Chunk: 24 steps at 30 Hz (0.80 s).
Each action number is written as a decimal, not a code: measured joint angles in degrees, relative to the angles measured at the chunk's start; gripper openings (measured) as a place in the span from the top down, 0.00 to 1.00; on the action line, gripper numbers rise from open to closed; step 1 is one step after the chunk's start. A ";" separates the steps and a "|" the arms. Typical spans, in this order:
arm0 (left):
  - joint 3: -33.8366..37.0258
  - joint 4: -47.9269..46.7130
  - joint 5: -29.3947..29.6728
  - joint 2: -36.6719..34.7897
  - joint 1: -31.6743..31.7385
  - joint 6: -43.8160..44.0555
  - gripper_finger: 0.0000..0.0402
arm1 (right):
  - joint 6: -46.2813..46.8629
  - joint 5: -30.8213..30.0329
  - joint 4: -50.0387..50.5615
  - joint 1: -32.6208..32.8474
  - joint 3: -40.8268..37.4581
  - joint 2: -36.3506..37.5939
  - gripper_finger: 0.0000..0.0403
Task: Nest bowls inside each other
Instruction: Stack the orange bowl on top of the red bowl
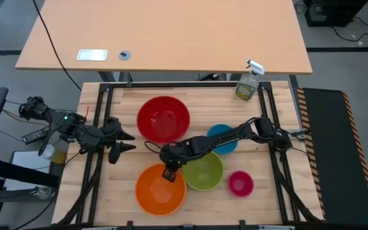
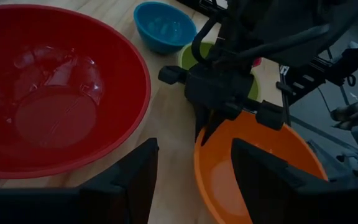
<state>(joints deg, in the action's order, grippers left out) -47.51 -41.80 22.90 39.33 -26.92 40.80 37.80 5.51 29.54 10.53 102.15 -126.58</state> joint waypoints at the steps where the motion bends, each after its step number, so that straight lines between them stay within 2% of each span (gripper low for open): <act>1: 0.00 0.00 0.02 0.00 0.00 0.01 0.48 | 0.25 0.89 -0.55 -0.16 0.00 0.00 0.95; 9: 0.00 1.69 0.04 -0.33 0.00 0.59 0.48 | 1.03 9.39 -7.45 -2.42 0.00 1.48 0.93; 17: 0.00 7.22 1.00 -2.47 0.09 -1.90 0.48 | -0.58 10.35 -7.73 -6.50 0.07 6.25 0.93; 24: 0.00 9.95 11.17 -4.74 0.13 -3.03 0.48 | -4.05 9.29 -4.48 -11.84 0.07 10.14 0.92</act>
<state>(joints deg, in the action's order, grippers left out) -47.51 -31.85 34.07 34.59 -26.79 37.77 33.75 14.80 25.06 -1.31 102.22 -116.44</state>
